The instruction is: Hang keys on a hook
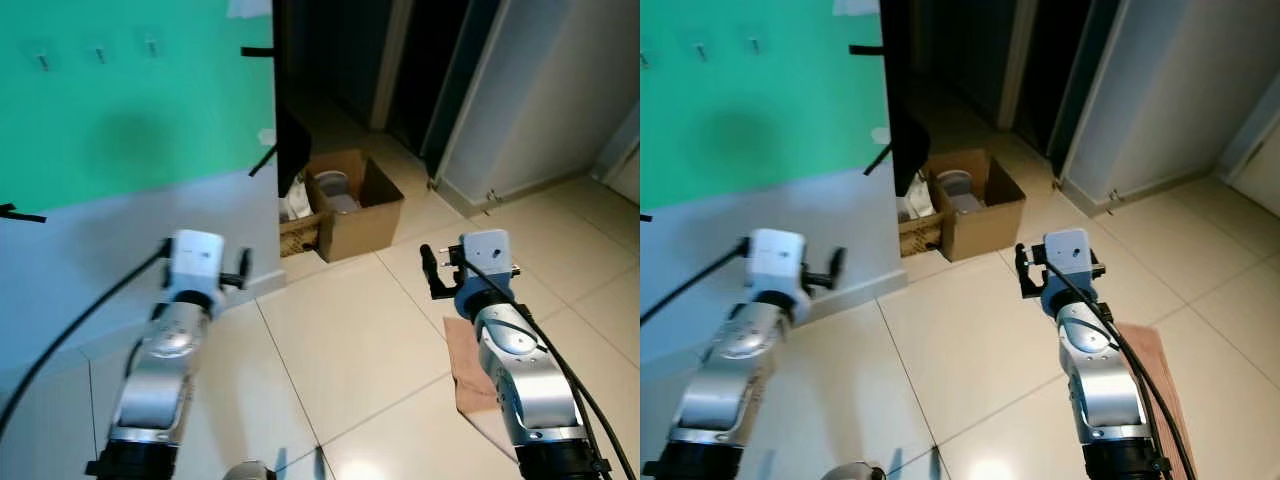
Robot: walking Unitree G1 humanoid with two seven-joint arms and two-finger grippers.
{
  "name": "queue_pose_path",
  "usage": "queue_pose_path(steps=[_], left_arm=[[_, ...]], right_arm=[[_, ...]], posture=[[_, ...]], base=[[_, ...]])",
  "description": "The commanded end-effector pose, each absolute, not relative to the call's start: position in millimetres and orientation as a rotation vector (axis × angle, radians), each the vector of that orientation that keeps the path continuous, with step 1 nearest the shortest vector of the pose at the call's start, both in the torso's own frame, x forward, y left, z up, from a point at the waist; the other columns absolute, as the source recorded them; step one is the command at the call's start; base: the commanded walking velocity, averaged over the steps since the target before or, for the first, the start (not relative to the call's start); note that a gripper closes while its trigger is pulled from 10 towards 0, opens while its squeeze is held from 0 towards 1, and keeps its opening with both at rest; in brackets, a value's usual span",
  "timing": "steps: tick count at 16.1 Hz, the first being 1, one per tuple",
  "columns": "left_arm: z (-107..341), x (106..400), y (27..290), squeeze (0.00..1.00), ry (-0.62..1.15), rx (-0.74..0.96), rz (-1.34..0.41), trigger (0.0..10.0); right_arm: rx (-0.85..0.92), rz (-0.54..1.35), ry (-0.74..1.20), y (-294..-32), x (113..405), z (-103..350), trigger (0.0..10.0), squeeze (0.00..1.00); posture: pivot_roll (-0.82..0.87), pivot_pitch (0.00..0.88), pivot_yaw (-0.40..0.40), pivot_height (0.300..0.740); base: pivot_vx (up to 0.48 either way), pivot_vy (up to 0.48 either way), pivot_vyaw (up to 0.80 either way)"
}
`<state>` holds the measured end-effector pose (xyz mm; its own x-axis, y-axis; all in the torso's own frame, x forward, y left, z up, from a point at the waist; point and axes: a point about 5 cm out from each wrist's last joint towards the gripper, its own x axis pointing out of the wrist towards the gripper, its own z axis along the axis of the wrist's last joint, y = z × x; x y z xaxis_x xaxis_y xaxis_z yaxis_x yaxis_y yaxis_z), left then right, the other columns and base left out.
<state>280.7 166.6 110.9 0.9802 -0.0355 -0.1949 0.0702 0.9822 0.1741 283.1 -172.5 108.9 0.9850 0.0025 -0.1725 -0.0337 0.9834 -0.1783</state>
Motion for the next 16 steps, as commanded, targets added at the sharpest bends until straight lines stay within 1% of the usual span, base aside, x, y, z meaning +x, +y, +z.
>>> queue_pose_path(steps=[1, 2, 3, 4, 6, 7, 8, 9, 11, 16], left_arm=[[122.7, 282.7, 167.9, 0.43, 0.135, 0.182, -0.040, 10.0], [125.7, 283.2, 168.3, 0.09, 0.111, 0.185, -0.035, 10.0], [127.0, 283.6, 166.7, 0.00, 0.105, 0.184, -0.046, 10.0], [131.4, 281.1, 160.9, 0.00, 0.067, 0.161, -0.091, 10.0], [133.2, 279.4, 160.0, 0.00, 0.044, 0.168, -0.100, 10.0], [131.9, 278.5, 159.8, 0.00, 0.055, 0.133, -0.122, 10.0], [126.8, 279.5, 161.8, 0.00, 0.112, 0.110, -0.105, 10.0], [125.8, 280.5, 163.7, 0.00, 0.123, 0.112, -0.084, 10.0], [128.0, 281.8, 164.6, 0.00, 0.104, 0.150, -0.061, 10.0], [129.2, 284.5, 167.9, 0.00, 0.093, 0.126, -0.044, 10.0]], right_arm=[[-0.180, 0.013, 0.179, -175.9, 283.2, 108.6, 10.0, 1.00], [-0.180, 0.012, 0.178, -175.9, 282.9, 108.6, 10.0, 1.00], [-0.169, 0.003, 0.166, -176.2, 282.7, 109.6, 10.0, 1.00], [-0.172, -0.008, 0.172, -177.0, 282.4, 109.3, 10.0, 1.00], [-0.163, -0.021, 0.180, -177.5, 282.4, 108.2, 10.0, 1.00], [-0.164, -0.024, 0.178, -177.7, 282.6, 108.3, 10.0, 1.00], [-0.166, -0.030, 0.174, -178.0, 282.8, 108.6, 10.0, 1.00], [-0.189, -0.027, 0.178, -178.0, 283.3, 108.4, 10.0, 1.00], [-0.284, 0.003, 0.168, -174.6, 284.7, 109.2, 10.0, 1.00], [-0.244, -0.017, 0.172, -175.7, 285.8, 108.5, 10.0, 1.00]], posture=[[-0.05, 0.000, -0.048, 0.740], [-0.05, 0.000, -0.047, 0.740], [-0.05, 0.000, -0.046, 0.740], [-0.05, 0.000, -0.045, 0.740], [-0.05, 0.000, -0.045, 0.740], [-0.05, 0.000, -0.046, 0.740], [-0.05, 0.000, -0.046, 0.740], [-0.05, 0.000, -0.046, 0.740], [-0.04, 0.000, -0.048, 0.740], [-0.04, 0.000, -0.048, 0.740]], base=[[0.000, 0.000, 0.46], [0.000, 0.000, 0.00], [0.000, 0.000, 0.00], [0.000, 0.000, 0.00], [0.000, 0.000, 0.00], [0.000, 0.000, 0.00], [0.000, 0.000, 0.00], [0.000, 0.000, 0.00], [0.000, 0.000, 0.80], [0.000, 0.000, 0.80]])
